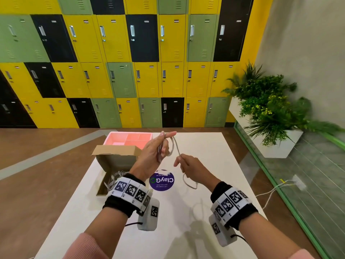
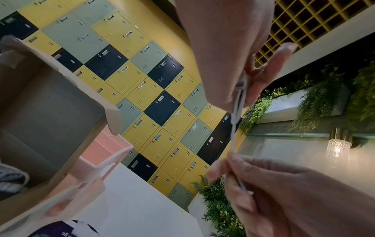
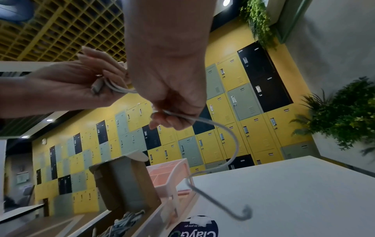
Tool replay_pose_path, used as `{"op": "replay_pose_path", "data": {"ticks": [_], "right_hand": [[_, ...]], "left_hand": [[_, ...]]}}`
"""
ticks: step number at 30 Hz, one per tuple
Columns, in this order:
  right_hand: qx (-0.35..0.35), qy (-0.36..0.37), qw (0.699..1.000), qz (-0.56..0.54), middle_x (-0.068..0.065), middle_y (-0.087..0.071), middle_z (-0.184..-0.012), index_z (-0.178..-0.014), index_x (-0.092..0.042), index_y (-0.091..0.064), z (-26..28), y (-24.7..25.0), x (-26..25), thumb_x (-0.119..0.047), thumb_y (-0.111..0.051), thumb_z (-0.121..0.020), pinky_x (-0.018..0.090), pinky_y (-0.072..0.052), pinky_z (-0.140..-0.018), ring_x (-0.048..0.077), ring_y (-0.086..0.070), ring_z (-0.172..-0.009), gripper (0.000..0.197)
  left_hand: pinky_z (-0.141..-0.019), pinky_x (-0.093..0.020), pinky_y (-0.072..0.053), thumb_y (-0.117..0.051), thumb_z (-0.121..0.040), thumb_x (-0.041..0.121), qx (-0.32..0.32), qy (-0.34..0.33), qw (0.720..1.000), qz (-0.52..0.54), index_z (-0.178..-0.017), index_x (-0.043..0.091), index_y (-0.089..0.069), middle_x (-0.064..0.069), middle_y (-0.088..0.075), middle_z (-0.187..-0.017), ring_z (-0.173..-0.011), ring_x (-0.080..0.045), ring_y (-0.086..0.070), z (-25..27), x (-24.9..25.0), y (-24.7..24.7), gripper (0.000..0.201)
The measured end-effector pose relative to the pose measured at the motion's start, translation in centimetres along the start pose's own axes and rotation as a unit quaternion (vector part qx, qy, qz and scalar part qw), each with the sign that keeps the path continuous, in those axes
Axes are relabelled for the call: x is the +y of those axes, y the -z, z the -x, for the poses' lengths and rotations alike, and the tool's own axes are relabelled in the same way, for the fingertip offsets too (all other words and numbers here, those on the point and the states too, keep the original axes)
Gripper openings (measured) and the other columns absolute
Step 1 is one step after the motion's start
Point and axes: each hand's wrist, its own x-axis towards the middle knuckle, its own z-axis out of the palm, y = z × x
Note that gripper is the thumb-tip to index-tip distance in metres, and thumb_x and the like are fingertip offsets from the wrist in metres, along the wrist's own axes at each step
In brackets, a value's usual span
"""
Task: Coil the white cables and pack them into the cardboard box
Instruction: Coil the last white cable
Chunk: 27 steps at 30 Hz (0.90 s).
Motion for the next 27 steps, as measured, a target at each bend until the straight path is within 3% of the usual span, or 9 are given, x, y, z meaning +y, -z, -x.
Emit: {"op": "replay_pose_path", "data": {"ticks": [2,5,8,11,15,17,20,24,27], "right_hand": [[-0.050,-0.015,0.998,0.017,-0.006,-0.049,-0.061,-0.089,-0.015,-0.058,0.3,-0.4,-0.2,-0.026,-0.034,-0.103,0.019,-0.041,-0.051,0.001,-0.046,-0.044,0.029],[-0.124,-0.036,0.989,0.077,-0.001,-0.054,-0.065,-0.100,-0.009,-0.058,0.6,-1.0,-0.8,-0.028,-0.034,-0.102,0.029,-0.046,-0.056,0.011,-0.050,-0.048,0.031],[-0.165,-0.032,0.979,0.120,0.007,-0.061,-0.074,-0.106,-0.005,-0.055,1.0,-1.4,-1.3,-0.030,-0.032,-0.102,0.030,-0.048,-0.060,0.018,-0.055,-0.054,0.034],[-0.165,0.004,0.971,0.174,0.007,-0.064,-0.081,-0.103,-0.008,-0.057,0.9,-1.1,-1.6,-0.023,-0.035,-0.100,0.034,-0.050,-0.067,0.024,-0.061,-0.066,0.027],[-0.110,0.061,0.974,0.190,0.009,-0.069,-0.098,-0.103,-0.009,-0.061,0.5,0.1,-1.8,-0.016,-0.041,-0.098,0.034,-0.044,-0.071,0.024,-0.060,-0.083,0.022],[-0.075,0.073,0.979,0.174,0.008,-0.070,-0.098,-0.110,-0.011,-0.062,0.3,0.6,-1.8,-0.018,-0.047,-0.098,0.036,-0.046,-0.072,0.023,-0.060,-0.081,0.021],[-0.026,0.085,0.980,0.178,0.008,-0.065,-0.086,-0.093,-0.006,-0.063,-0.1,1.5,-1.6,-0.022,-0.055,-0.094,0.032,-0.042,-0.067,0.019,-0.053,-0.074,0.018],[0.010,0.104,0.986,0.132,-0.011,-0.044,-0.070,-0.088,-0.006,-0.063,-0.3,2.3,-1.9,-0.026,-0.066,-0.088,0.015,-0.031,-0.058,0.005,-0.040,-0.064,0.020],[0.036,0.122,0.989,0.072,-0.010,-0.041,-0.066,-0.084,-0.006,-0.061,-0.1,2.6,-2.1,-0.026,-0.071,-0.083,0.014,-0.032,-0.057,0.005,-0.037,-0.060,0.023]], "left_hand": [[-0.054,-0.015,-0.043,-0.034,-0.102,0.024,-0.006,-0.010,1.000,-0.004,-0.126,0.004,-0.056,0.003,-0.058,-0.061,-0.050,-0.005,-0.050,-0.1,0.0,0.1,0.037],[-0.073,-0.018,-0.050,-0.034,-0.103,0.019,0.000,-0.007,1.000,-0.010,-0.131,0.007,-0.050,-0.002,-0.073,-0.098,-0.079,-0.009,-0.068,-0.1,-0.1,0.0,0.035],[-0.102,-0.030,-0.041,-0.035,-0.102,0.020,0.000,0.004,0.999,-0.050,-0.133,0.018,-0.045,-0.007,-0.061,-0.131,-0.117,-0.018,-0.060,0.0,-0.5,0.3,0.032],[-0.113,-0.036,-0.030,-0.038,-0.101,0.026,-0.026,0.019,0.978,-0.205,-0.119,0.028,-0.061,-0.004,-0.041,-0.149,-0.125,-0.013,-0.054,0.3,-1.5,0.9,0.029],[-0.109,-0.036,-0.038,-0.036,-0.103,0.023,-0.003,0.059,0.936,-0.346,-0.133,0.011,-0.045,0.002,-0.056,-0.133,-0.117,-0.016,-0.058,0.3,-2.3,1.5,0.034],[-0.107,-0.043,-0.041,-0.037,-0.103,0.028,-0.009,0.066,0.915,-0.398,-0.138,0.005,-0.040,-0.010,-0.060,-0.129,-0.117,-0.022,-0.058,0.2,-2.8,2.2,0.042],[-0.087,-0.029,-0.054,-0.033,-0.104,0.023,-0.022,0.101,0.916,-0.389,-0.138,0.001,-0.036,-0.013,-0.070,-0.106,-0.092,-0.016,-0.070,0.3,-3.2,2.6,0.040],[-0.070,-0.022,-0.056,-0.028,-0.105,0.021,-0.058,0.124,0.916,-0.377,-0.122,0.003,-0.045,-0.016,-0.070,-0.091,-0.067,-0.020,-0.067,0.9,-2.9,1.5,0.030],[-0.061,-0.018,-0.050,-0.027,-0.105,0.024,-0.075,0.131,0.914,-0.377,-0.108,0.012,-0.051,-0.002,-0.071,-0.070,-0.053,-0.017,-0.056,1.5,-2.5,0.8,0.027]]}}
